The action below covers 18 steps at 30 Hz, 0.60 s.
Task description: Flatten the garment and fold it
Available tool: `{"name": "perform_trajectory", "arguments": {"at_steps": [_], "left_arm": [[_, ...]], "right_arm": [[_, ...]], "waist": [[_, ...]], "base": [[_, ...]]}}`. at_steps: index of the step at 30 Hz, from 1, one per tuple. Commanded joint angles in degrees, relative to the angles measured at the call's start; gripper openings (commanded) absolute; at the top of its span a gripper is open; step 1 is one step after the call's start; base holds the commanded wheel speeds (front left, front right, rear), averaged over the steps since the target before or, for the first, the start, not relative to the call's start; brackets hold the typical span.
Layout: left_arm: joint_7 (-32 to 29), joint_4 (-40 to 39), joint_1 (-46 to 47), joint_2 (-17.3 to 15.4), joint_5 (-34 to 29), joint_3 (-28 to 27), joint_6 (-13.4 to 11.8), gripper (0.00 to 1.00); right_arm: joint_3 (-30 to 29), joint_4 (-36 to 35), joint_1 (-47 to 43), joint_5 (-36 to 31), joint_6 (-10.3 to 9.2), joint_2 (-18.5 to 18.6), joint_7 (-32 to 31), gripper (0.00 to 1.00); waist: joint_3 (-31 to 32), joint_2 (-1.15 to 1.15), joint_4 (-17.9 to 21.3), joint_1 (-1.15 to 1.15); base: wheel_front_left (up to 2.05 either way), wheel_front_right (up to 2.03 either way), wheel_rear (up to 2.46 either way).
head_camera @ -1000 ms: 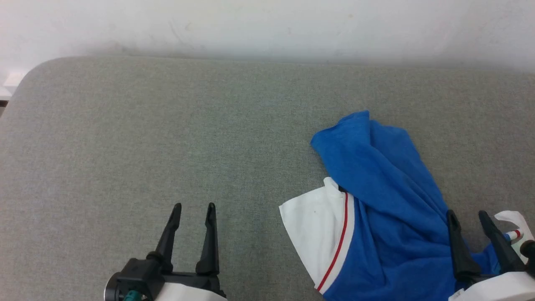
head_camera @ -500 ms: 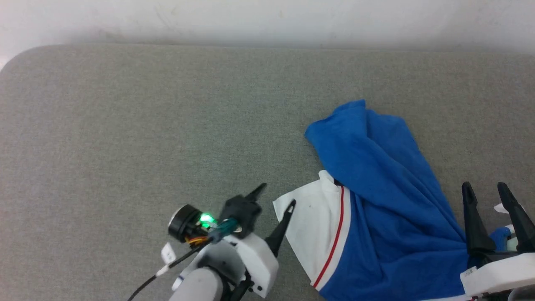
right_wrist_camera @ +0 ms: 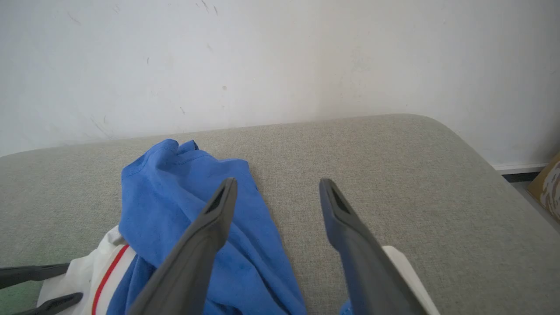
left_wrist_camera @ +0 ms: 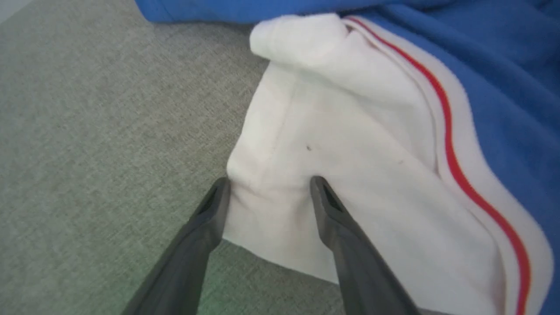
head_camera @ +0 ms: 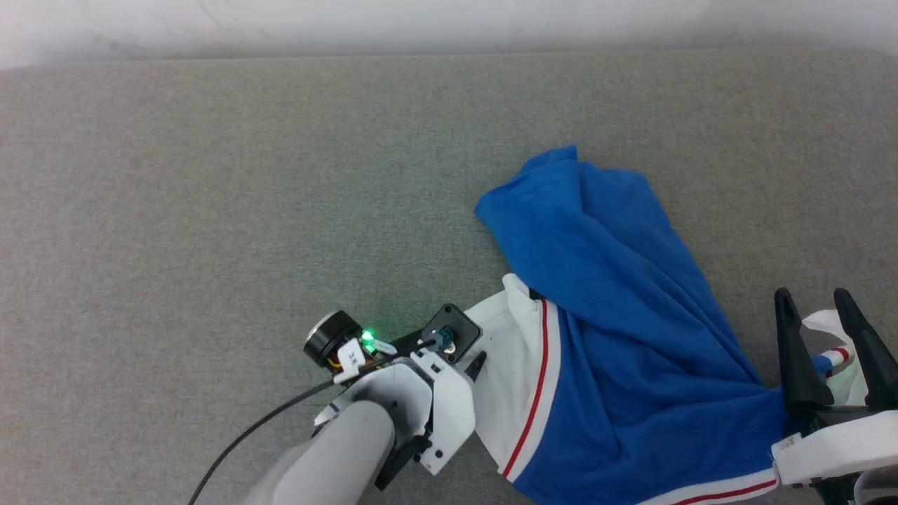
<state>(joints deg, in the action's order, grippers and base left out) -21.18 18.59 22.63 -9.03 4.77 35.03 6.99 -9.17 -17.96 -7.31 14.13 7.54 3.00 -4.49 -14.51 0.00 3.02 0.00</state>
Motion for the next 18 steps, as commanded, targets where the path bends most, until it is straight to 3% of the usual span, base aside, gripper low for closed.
{"name": "perform_trajectory", "arguments": {"at_steps": [1,4,10,18], "left_arm": [[-1.2,3.0,-0.3,-0.4,0.5,1.2,0.3,0.00],[-0.2,3.7,0.4,-0.1,1.2,0.7,0.1,0.00],[5.2,-0.5,0.5,0.2,5.1,-6.5,-5.9,0.00],[4.8,-18.4,-12.2,-6.5,11.4,-20.2,-15.1,0.00]], "right_arm": [[-0.1,0.1,0.6,0.3,-0.05,-0.1,0.3,1.00],[-0.3,0.3,0.6,0.3,-0.05,-0.1,0.4,1.00],[0.0,0.5,0.2,0.4,-0.05,-0.1,0.0,1.00],[-0.4,0.0,-1.4,0.1,-0.05,-0.1,-1.0,1.00]], "waist": [[-0.4,0.00,0.5,0.00],[0.0,0.00,0.4,0.00],[2.2,0.00,-1.6,0.00],[4.5,0.00,-5.0,0.00]], "base": [[0.00,0.00,0.00],[0.00,0.00,0.00],[0.00,0.00,0.00],[0.00,0.00,0.00]]}}
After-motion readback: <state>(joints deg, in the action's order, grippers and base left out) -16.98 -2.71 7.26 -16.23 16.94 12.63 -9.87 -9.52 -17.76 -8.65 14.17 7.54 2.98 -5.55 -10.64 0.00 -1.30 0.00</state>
